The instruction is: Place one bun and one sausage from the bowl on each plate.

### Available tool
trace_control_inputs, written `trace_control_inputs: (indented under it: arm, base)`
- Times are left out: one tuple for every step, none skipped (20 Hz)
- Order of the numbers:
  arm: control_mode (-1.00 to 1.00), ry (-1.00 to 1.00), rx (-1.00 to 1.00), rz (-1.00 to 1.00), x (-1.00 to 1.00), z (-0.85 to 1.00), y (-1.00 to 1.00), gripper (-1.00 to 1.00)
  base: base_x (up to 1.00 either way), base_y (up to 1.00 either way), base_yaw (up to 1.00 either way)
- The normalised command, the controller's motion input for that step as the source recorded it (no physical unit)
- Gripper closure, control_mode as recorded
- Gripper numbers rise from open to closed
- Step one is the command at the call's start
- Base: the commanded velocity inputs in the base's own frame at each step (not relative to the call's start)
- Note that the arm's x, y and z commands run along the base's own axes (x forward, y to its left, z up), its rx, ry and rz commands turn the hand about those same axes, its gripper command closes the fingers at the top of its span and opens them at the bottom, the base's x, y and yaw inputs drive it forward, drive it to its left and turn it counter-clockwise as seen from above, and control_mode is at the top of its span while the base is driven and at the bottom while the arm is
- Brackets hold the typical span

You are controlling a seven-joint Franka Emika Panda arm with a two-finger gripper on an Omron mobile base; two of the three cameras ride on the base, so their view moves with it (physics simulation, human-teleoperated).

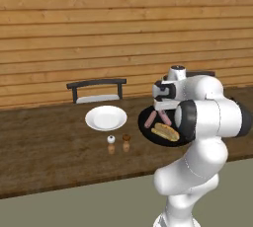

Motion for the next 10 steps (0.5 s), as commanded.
trace_control_inputs:
  arm:
    - [-1.0, 0.01, 0.0, 0.07, 0.21, -0.03, 0.51, -1.0]
    - [-1.0, 0.0, 0.02, 0.04, 0.21, 0.0, 0.13, -1.0]
    - [-1.0, 0.0, 0.06, 0.08, 0.21, -0.24, 0.0, -1.0]
    - [-1.0, 0.0, 0.05, 0.07, 0.21, -0.45, 0.0, -1.0]
    - [-1.0, -0.03, 0.09, 0.11, 0.0, -0.54, -0.09, -1.0]
    - [-1.0, -0.06, 0.08, 0.11, 0.0, -0.6, -0.05, -1.0]
    - [-1.0, -0.05, 0.09, 0.11, 0.0, -0.59, -0.11, -1.0]
    - [-1.0, -0.05, 0.09, 0.11, 0.0, -0.6, -0.11, -1.0]
    - [-1.0, -0.05, 0.08, 0.11, 0.01, -0.55, -0.06, -1.0]
    - [-1.0, -0.05, 0.09, 0.11, 0.08, -0.45, -0.1, -1.0]
  base:
    - [0.0, 0.0, 0.0]
    - [0.0, 0.0, 0.0]
    - [0.0, 0.0, 0.0]
    - [0.0, 0.0, 0.0]
    - [0.0, 0.0, 0.0]
    - [0.0, 0.0, 0.0]
    - [0.0, 0.0, 0.0]
    - [0.0, 0.0, 0.0]
    - [0.0, 0.0, 0.0]
    - [0.0, 0.0, 0.0]
